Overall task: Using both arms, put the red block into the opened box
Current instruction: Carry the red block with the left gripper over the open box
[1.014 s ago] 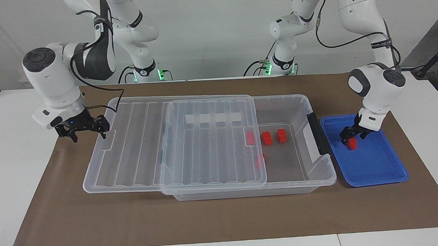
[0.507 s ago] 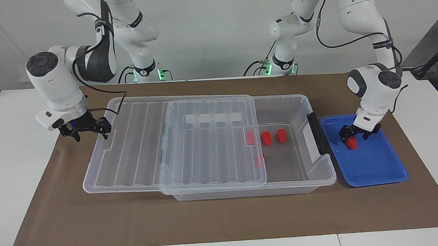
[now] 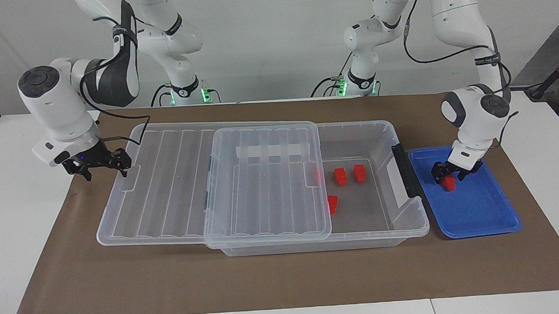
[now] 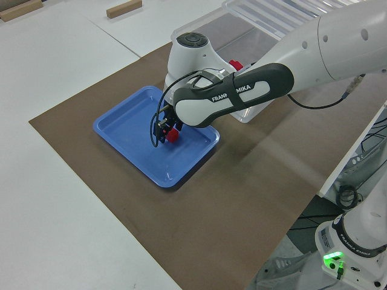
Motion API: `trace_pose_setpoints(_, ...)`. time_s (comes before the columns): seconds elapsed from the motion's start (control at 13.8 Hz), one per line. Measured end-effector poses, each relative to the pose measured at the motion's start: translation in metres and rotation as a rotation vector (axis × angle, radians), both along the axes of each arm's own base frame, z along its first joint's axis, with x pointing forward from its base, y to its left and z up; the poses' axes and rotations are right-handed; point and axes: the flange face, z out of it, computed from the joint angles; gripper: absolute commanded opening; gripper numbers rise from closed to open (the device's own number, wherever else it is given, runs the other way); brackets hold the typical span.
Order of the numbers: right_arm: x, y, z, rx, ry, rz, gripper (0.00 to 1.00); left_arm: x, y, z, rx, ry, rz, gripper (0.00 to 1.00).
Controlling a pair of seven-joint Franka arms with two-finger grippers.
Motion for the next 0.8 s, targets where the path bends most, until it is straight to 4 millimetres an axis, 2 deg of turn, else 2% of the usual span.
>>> trace_pose_setpoints(0.14, 0.000, -0.001, 0.000, 0.000, -0.001, 0.000, 1.00, 0.000, 0.000, 0.000, 0.000, 0.001, -0.001, 0.05)
trace_pose_setpoints(0.36, 0.000, -0.001, 0.003, -0.001, -0.006, 0.001, 1.00, 0.000, 0.000, -0.001, 0.000, 0.003, -0.004, 0.04)
trace_pose_setpoints(0.58, -0.004, 0.006, 0.018, 0.004, -0.019, -0.024, 1.00, 0.002, -0.001, 0.004, 0.000, 0.024, -0.004, 0.04)
trace_pose_setpoints(0.65, -0.008, 0.012, 0.027, 0.009, -0.018, -0.049, 1.00, 0.006, -0.001, 0.013, 0.001, 0.046, -0.001, 0.04)
trace_pose_setpoints(0.8, -0.017, 0.025, 0.044, 0.018, -0.022, -0.105, 1.00, 0.019, 0.001, 0.049, 0.005, 0.095, 0.008, 0.04)
